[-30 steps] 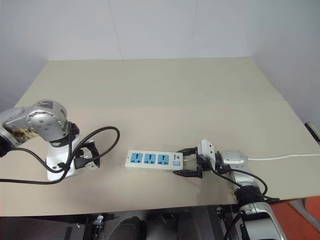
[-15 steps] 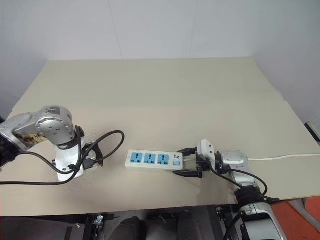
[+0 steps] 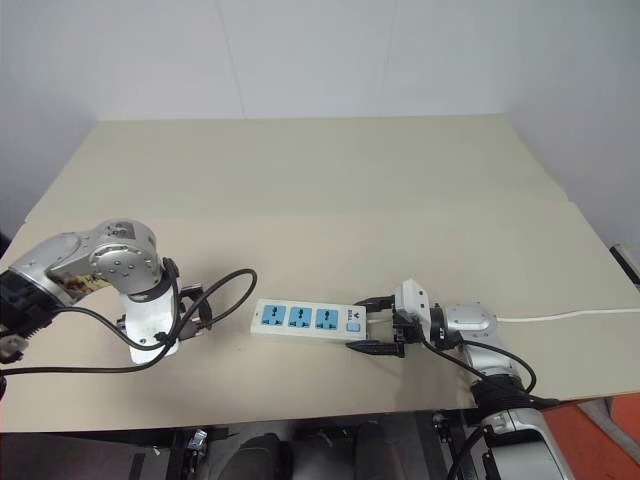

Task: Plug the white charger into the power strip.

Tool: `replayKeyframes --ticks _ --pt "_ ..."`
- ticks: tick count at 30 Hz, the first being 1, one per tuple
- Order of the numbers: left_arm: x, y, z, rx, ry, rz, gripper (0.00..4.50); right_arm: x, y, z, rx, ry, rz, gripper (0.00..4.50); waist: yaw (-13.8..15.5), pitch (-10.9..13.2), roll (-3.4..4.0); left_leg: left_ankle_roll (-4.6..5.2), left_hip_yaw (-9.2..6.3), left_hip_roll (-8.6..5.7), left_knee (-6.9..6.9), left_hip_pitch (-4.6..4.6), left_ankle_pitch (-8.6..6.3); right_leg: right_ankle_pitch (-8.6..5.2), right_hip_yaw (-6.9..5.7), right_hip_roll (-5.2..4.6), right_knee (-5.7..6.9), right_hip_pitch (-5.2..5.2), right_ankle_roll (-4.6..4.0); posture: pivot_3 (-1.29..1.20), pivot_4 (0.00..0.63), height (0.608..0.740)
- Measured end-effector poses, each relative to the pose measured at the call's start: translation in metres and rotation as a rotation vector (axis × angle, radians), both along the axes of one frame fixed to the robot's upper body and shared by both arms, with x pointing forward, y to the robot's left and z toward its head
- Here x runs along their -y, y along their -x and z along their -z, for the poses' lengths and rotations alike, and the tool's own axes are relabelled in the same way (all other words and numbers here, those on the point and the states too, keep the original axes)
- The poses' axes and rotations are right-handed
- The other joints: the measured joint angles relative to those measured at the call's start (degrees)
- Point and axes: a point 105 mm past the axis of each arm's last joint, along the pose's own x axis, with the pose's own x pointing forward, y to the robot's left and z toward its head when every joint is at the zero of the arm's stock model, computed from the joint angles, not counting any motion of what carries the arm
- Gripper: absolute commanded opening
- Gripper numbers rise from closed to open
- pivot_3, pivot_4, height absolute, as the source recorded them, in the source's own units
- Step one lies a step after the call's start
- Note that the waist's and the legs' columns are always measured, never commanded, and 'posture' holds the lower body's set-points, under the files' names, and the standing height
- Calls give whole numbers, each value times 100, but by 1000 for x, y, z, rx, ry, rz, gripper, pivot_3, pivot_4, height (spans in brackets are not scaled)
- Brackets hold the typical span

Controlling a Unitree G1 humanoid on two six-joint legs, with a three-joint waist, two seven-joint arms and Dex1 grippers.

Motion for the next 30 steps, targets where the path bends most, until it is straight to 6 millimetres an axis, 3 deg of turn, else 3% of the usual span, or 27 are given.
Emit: replayKeyframes --ticks 13,17,25,30 --pt "4 -3 5 17 1 9 4500 1 1 0 4 2 10 3447 12 -1 -1 1 0 0 1 0 -1 0 0 0 0 1 0 0 150 740" --pt "4 -4 5 25 -6 2 3658 0 1 0 5 1 12 3447 10 -1 -1 1 0 0 1 0 -1 0 0 0 0 1 0 0 150 740" --pt "5 -6 7 29 -14 -17 1036 1 2 1 6 1 15 3447 10 -1 -1 1 -1 0 1 0 -1 0 0 0 1 1 0 0 150 740" --pt "4 -6 7 31 -8 -25 1022 1 2 1 6 2 17 3447 12 -4 1 2 0 0 1 1 -1 0 0 0 0 2 0 0 150 740"
